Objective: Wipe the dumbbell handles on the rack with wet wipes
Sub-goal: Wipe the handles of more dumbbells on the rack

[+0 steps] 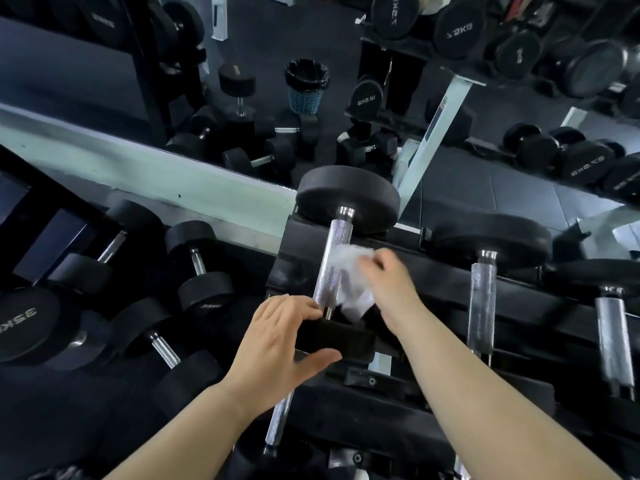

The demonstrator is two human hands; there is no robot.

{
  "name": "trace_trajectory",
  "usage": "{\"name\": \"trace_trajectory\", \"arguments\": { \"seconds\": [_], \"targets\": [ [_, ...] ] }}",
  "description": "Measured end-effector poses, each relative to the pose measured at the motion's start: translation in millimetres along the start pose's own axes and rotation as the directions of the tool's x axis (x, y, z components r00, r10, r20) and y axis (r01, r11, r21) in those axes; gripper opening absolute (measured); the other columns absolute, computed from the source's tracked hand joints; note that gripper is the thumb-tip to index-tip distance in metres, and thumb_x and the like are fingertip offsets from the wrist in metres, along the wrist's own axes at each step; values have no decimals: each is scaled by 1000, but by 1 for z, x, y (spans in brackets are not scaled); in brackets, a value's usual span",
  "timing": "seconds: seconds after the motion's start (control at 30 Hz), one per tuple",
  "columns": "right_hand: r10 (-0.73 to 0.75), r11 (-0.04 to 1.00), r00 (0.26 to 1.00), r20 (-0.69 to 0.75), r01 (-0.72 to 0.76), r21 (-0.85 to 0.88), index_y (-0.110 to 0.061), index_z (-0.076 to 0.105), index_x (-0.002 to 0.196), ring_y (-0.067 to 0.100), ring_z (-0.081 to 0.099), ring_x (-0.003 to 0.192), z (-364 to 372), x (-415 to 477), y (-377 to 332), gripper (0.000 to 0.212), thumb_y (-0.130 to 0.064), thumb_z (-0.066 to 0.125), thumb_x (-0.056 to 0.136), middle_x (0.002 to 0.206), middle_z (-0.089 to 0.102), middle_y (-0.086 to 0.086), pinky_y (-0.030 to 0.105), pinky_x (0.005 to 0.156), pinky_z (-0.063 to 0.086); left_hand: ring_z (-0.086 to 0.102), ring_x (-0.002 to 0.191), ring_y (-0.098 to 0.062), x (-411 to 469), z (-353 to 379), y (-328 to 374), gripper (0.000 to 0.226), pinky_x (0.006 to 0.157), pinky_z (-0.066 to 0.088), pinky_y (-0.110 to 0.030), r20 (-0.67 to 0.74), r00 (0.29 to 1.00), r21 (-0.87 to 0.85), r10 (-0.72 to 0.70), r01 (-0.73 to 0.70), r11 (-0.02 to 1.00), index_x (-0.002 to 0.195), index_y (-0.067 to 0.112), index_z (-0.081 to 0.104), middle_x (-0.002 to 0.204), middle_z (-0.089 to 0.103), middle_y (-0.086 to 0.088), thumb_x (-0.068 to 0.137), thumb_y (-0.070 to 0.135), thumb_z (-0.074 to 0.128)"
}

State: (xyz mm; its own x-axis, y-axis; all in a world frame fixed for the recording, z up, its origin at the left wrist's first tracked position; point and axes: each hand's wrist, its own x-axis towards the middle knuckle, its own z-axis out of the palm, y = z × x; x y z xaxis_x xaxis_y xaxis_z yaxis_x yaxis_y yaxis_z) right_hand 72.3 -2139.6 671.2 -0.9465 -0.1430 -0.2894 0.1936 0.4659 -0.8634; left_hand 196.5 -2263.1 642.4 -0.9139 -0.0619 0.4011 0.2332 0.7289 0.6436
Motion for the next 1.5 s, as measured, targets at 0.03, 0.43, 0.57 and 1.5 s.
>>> {"name": "trace_trajectory", "arguments": {
  "seconds": [0.03, 0.43, 0.57, 1.5],
  "targets": [
    [-122, 992, 986, -115, 118, -42, -19, 41, 71, 10, 39, 60, -2, 2, -6, 22, -15, 46, 92, 67, 43, -5, 14, 50, 31, 46, 98, -6, 0, -1, 0, 52, 99, 18, -5, 6, 1000, -2, -6, 6, 1000, 98, 20, 46, 96, 60, 7, 85, 68, 32],
    [-673, 233, 566, 477, 774, -589, 3, 65, 102, 33, 66, 95, 5, 35, -6, 39, -17, 40, 79, 102, 68, 18, 36, 73, 55, 46, 98, -6, 0, 0, -2, 49, 99, 16, -3, 11, 1000, 21, -11, 10, 1000, 99, 22, 46, 95, 66, 0, 83, 67, 35],
    [-697, -17, 432, 572, 787, -616, -1, 71, 83, 28, 66, 91, 15, 33, -10, 37, -14, 37, 83, 87, 71, 11, 33, 90, 36, 47, 98, -5, -1, 0, -4, 51, 101, 18, -6, 11, 1000, 18, 1, -1, 1000, 100, 19, 46, 95, 66, -1, 85, 67, 34],
    [-649, 86, 444, 617, 849, -522, -7, 71, 83, 25, 69, 84, 4, 32, -9, 35, -19, 40, 75, 87, 72, 11, 33, 82, 49, 47, 100, -6, -4, -5, 2, 53, 102, 15, -2, 13, 1000, -16, -6, 6, 1000, 103, 20, 48, 94, 65, 0, 85, 67, 31]
  ]
}}
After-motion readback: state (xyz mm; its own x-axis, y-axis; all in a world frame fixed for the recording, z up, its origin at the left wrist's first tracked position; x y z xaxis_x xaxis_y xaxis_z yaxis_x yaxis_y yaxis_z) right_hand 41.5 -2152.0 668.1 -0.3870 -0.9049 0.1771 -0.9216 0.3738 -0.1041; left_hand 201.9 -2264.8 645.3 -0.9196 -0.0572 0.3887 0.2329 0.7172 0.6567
